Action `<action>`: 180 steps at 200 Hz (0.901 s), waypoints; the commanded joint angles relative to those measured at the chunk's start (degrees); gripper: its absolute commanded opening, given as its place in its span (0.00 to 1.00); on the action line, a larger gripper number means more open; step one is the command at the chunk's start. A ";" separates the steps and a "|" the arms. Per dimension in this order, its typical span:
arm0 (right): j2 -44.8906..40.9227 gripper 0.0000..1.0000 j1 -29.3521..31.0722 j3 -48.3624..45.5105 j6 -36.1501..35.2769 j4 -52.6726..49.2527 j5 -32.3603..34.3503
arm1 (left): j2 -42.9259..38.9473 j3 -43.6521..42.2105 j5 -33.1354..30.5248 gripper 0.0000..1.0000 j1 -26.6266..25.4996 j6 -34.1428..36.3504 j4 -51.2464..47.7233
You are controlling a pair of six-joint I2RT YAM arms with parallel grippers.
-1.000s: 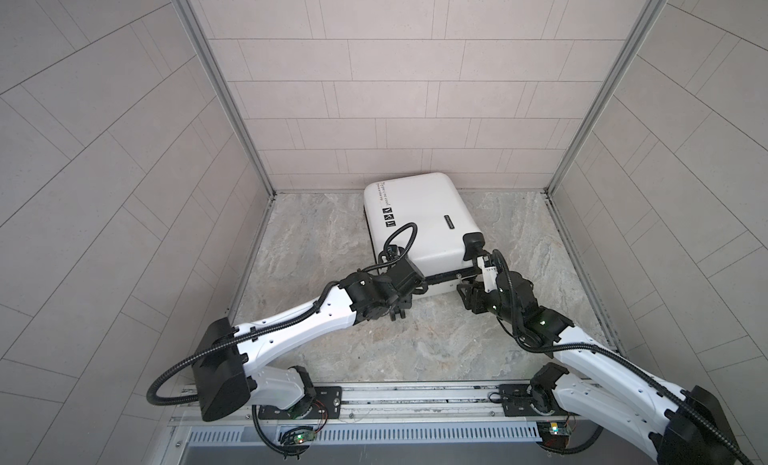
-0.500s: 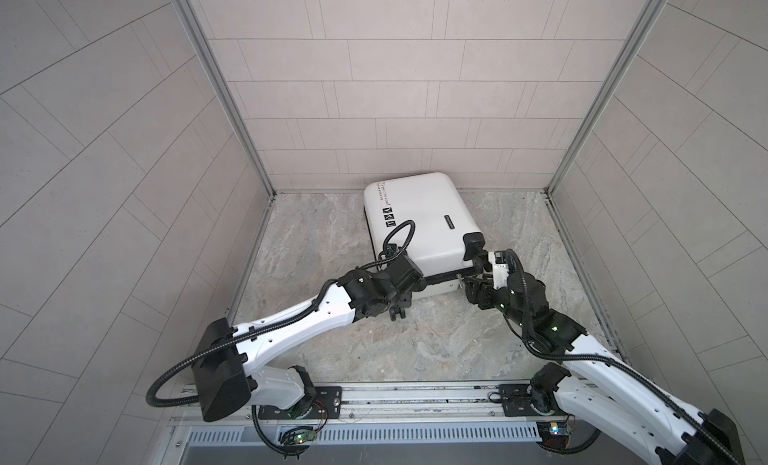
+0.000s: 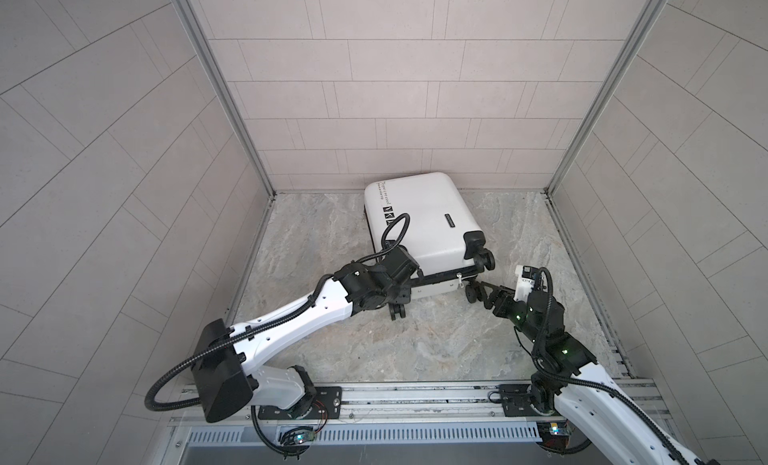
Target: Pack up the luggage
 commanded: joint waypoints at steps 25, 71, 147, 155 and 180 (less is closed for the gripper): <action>5.20 0.74 -0.08 -0.93 5.33 12.98 -6.02 | -1.64 6.13 -0.24 0.00 -0.44 4.87 7.38; 8.98 0.68 -0.03 -2.11 5.37 19.77 -7.40 | -1.27 7.67 0.15 0.00 -0.44 5.04 7.20; 24.15 0.61 0.39 -0.02 6.33 32.15 -13.45 | -1.28 7.04 0.08 0.00 -0.44 4.73 7.37; 25.25 0.61 0.72 0.04 6.47 32.98 -13.46 | -1.28 7.02 0.17 0.00 -0.44 4.68 7.37; 27.28 0.60 1.12 0.32 7.00 35.53 -14.13 | -1.19 7.16 0.21 0.00 -0.44 4.73 7.38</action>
